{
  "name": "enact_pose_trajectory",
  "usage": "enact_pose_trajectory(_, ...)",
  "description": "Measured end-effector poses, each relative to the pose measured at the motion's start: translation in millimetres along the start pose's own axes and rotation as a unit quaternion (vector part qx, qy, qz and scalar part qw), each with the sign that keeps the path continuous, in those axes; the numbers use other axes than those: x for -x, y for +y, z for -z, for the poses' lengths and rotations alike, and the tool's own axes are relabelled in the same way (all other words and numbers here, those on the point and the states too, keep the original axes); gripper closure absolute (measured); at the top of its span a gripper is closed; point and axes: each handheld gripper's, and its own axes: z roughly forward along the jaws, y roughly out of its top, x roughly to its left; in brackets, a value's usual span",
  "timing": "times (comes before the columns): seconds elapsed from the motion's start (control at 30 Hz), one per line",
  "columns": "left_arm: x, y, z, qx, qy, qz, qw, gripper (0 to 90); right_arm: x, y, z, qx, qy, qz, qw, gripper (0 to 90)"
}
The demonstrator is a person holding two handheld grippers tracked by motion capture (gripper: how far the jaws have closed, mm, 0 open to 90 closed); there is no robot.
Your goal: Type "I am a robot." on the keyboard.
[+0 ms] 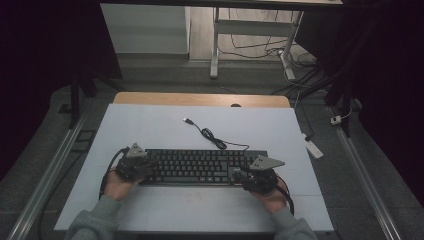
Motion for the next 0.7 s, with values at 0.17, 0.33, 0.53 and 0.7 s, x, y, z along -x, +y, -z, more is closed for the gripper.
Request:
enact_pose_trajectory(0.17, -0.4, -0.6, -5.5, -0.012, 0.007, -0.004, 0.9999, 88.9, -0.2, 0.0, -0.3, -0.001, 0.000, 0.000, 1.0000, 54.4)
enact_pose_trajectory(0.33, -1.4, -1.9, -9.1, -0.018, 0.010, -0.002, 0.9998, 88.9, -0.1, -0.1, -0.5, -0.002, 0.000, 0.000, 1.0000, 54.4)
enact_pose_trajectory(0.53, -1.2, -2.7, -11.5, -0.025, 0.011, -0.002, 0.9996, 88.8, -0.5, 0.0, -0.6, -0.003, -0.002, 0.000, 1.0000, 54.4)
enact_pose_trajectory(0.7, -0.2, -3.5, -15.2, -0.033, 0.015, -0.005, 0.9993, 88.9, -0.7, 0.0, -0.9, -0.004, -0.002, 0.001, 1.0000, 54.4)
